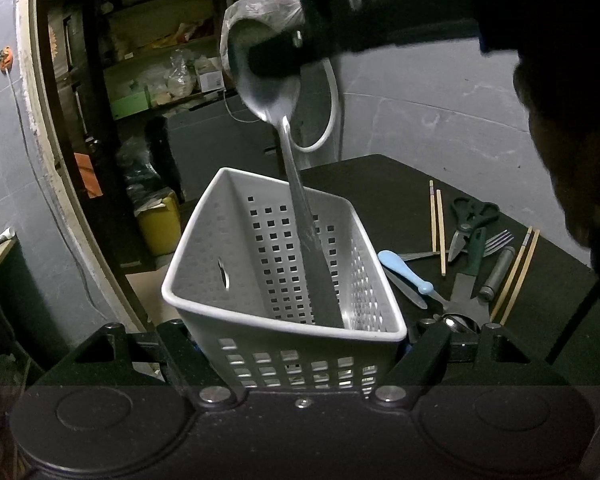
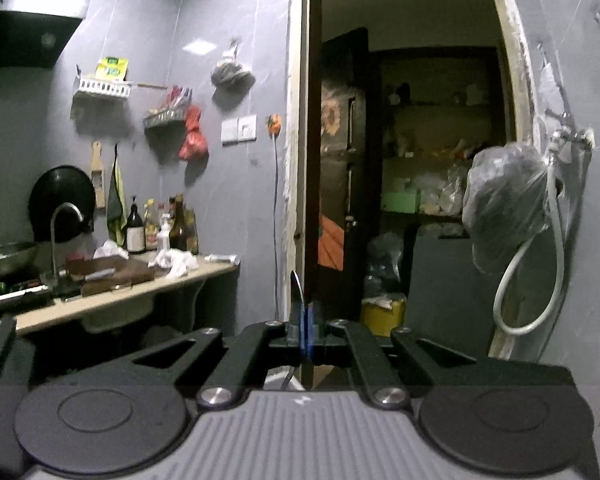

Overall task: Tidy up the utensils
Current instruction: 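Lift the spoons with the right gripper and lower them into the caddy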

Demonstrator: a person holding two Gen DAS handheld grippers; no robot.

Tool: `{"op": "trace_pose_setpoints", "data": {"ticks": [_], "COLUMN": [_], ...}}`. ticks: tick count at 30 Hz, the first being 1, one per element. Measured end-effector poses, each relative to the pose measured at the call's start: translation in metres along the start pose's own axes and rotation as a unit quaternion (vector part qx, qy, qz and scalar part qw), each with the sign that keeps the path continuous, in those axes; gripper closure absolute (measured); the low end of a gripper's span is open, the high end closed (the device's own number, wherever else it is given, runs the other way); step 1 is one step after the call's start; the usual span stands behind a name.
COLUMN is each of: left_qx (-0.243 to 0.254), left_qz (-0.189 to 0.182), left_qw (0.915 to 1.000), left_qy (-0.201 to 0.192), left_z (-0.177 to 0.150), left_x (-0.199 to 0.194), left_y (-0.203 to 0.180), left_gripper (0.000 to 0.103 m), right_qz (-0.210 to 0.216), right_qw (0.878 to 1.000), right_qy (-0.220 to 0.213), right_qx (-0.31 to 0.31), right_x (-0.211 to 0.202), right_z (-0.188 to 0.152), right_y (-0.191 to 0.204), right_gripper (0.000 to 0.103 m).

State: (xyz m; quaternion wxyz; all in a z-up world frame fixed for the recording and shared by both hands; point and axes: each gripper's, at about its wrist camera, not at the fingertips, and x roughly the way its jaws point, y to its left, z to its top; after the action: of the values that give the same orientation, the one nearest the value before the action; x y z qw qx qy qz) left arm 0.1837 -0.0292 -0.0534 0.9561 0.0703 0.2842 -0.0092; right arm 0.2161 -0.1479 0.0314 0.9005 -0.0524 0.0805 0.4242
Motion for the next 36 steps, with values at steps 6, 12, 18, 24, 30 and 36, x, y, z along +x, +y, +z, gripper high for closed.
{"op": "trace_pose_setpoints", "data": {"ticks": [6,12,18,24,30,36], "left_qx": [0.002,0.003,0.003,0.003,0.003,0.003], "left_qz": [-0.002,-0.003,-0.003,-0.003,-0.003,-0.002], "left_qw": [1.0000,1.0000,1.0000,1.0000,1.0000,1.0000], "left_qy": [-0.001,-0.001,-0.001,-0.001,-0.001,-0.001], "left_z": [-0.001,-0.001,-0.001,-0.001,-0.001,-0.001], "left_x": [-0.001,0.000,0.000,0.000,0.000,0.000], "left_y": [0.000,0.001,0.001,0.001,0.001,0.001], "left_gripper": [0.024,0.024,0.024,0.024,0.024,0.024], "right_qz": [-0.009,-0.011,-0.010,-0.013,-0.017,-0.041], "right_qw": [1.000,0.999,0.999,0.998,0.998,0.998], "right_qy": [0.014,0.031,0.041,0.057,0.061,0.039], "right_qx": [-0.024,-0.018,-0.013,-0.007,0.007,0.018], "right_x": [0.003,0.006,0.006,0.009,0.006,-0.005], "right_z": [-0.016,-0.027,-0.029,-0.032,-0.033,-0.025], "right_y": [0.009,0.011,0.011,0.008,0.003,-0.006], "right_gripper": [0.101,0.101,0.101,0.100,0.083,0.053]}}
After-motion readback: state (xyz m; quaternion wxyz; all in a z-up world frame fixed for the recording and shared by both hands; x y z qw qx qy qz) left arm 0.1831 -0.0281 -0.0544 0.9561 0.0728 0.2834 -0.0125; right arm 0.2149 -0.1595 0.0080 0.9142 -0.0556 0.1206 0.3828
